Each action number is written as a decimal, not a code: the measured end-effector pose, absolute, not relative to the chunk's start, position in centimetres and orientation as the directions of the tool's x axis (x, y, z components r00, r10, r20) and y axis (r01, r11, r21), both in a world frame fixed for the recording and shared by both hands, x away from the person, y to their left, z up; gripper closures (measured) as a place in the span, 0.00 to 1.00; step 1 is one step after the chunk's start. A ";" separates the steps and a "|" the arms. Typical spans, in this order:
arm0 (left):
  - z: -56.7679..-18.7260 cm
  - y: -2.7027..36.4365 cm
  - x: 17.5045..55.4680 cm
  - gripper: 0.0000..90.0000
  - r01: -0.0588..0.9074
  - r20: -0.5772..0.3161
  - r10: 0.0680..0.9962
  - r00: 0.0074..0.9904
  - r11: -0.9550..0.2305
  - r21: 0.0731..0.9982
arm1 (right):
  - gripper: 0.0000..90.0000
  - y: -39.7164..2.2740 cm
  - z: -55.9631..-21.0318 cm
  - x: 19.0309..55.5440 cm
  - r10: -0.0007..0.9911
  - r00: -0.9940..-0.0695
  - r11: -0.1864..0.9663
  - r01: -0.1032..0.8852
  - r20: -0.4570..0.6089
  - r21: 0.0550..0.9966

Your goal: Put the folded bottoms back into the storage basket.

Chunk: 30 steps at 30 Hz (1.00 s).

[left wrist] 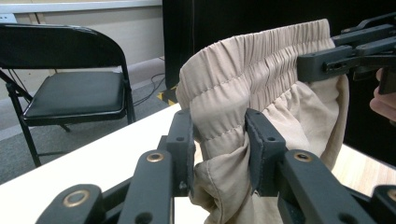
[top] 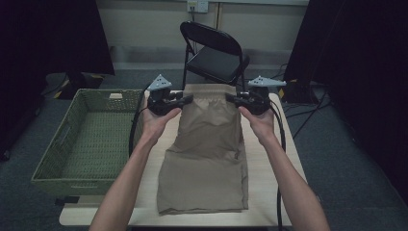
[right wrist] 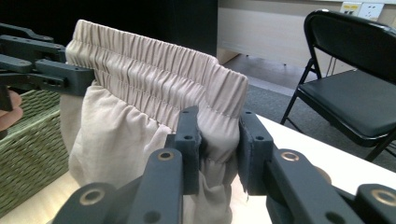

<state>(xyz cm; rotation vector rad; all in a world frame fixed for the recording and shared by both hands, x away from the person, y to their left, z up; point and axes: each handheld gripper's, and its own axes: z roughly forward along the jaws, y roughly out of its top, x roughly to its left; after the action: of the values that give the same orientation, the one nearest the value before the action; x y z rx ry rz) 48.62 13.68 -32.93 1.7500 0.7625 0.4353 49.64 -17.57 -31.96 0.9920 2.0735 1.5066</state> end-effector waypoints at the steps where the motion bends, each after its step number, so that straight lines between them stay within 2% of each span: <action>1: -32.9 13.7 48.6 0.74 0.274 -0.087 0.685 0.723 -0.169 0.947 | 0.81 -17.6 -32.0 49.6 0.734 -0.673 0.171 0.314 0.092 0.934; 23: -35.8 14.5 42.0 0.72 0.266 -0.078 0.625 0.777 -0.214 0.940 | 0.80 -18.0 -34.9 41.9 0.689 -0.718 0.193 0.309 0.095 0.931; 30: -37.4 14.5 40.5 0.72 0.305 -0.118 0.601 0.791 -0.220 0.927 | 0.80 -18.1 -36.1 40.2 0.684 -0.723 0.214 0.325 0.096 0.921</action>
<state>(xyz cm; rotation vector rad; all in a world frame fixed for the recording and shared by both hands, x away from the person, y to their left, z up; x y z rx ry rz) 40.48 14.53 -37.39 1.8205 0.6966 0.3178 40.23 -18.08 -36.06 0.9426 2.1623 1.5126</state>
